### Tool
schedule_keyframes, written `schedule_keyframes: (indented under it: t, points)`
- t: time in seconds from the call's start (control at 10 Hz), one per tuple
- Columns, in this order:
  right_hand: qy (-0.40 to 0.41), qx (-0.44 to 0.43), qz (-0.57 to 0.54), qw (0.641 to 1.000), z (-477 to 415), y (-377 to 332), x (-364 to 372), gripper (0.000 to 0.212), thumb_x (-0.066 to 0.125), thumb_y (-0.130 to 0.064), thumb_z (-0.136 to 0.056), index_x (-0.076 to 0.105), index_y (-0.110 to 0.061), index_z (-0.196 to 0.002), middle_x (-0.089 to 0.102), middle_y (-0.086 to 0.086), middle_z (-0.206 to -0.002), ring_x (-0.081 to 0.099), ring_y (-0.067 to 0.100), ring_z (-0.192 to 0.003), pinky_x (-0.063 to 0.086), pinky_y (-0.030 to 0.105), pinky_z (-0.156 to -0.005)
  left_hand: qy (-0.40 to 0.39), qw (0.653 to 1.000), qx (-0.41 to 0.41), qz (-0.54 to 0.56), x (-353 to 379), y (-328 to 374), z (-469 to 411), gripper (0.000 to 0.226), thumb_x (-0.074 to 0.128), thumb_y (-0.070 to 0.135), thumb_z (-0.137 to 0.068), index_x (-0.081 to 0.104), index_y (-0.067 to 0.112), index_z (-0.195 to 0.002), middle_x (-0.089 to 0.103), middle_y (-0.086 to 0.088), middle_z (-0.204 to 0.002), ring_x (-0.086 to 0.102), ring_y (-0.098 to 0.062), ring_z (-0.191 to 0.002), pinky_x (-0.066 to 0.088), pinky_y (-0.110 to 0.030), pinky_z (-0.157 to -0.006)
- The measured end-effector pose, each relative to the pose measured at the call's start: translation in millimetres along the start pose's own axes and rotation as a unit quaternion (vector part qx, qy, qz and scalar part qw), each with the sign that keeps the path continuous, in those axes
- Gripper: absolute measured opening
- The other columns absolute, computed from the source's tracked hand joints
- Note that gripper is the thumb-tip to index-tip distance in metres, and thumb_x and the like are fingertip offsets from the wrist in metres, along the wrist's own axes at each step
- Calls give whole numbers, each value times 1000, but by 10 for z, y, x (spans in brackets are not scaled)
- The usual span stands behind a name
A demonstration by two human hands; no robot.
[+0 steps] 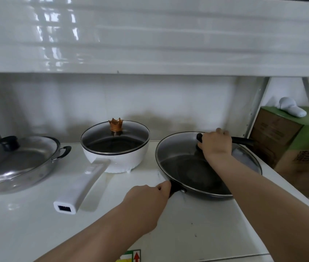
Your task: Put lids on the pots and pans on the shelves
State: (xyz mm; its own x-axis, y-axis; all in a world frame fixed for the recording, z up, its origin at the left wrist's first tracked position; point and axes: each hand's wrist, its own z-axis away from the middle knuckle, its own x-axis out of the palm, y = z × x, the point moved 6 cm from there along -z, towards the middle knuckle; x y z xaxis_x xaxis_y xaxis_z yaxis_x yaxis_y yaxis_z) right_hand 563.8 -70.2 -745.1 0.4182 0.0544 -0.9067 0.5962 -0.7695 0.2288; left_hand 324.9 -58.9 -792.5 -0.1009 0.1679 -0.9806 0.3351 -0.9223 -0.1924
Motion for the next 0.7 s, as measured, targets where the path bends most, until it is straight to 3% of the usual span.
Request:
schedule_keyframes:
  t: [0.2, 0.4, 0.5, 0.6, 0.7]
  points:
    - [-52, -52, 74, 995, 80, -63, -44, 51, 25, -46, -101, 67, -17, -110, 65, 3, -117, 40, 24, -120, 30, 38, -98, -39, 998, -31, 32, -28, -84, -16, 64, 52, 5, -87, 21, 20, -141, 43, -1, -68, 42, -16, -54, 32, -27, -46]
    - [-40, -82, 40, 995, 355, -333, -405, 33, 39, -21, -95, 59, -11, -120, 59, 8, -125, 40, 28, -120, 32, 38, -96, -82, 994, -58, 54, -72, -188, -28, 71, 51, 20, -90, 12, 25, -149, 51, -6, -93, 55, -25, -82, 44, -34, -68]
    - [-11, -95, -27, 995, 701, -454, -712, 31, 42, -23, -94, 59, -6, -113, 62, 13, -120, 40, 30, -121, 32, 39, -100, -76, 992, -69, 75, -107, -173, 34, 58, 50, 36, -93, 26, 19, -143, 60, -7, -109, 61, -27, -97, 42, -33, -72]
    - [45, -82, -137, 986, 1162, -449, -1110, 33, 43, -31, -93, 62, -10, -110, 64, 10, -116, 43, 28, -122, 34, 40, -100, -39, 988, -79, 128, -328, -253, 259, 45, 48, 46, -93, 39, 22, -131, 62, -2, -105, 61, -23, -93, 47, -32, -74]
    - [136, -19, -310, 941, 1877, -265, -1504, 28, 44, -32, -94, 65, -19, -105, 67, -2, -103, 50, 20, -110, 46, 38, -88, 97, 937, -66, 328, -591, -275, 827, 25, 47, 49, -94, 48, 36, -116, 66, 13, -105, 64, -6, -93, 55, -28, -79]
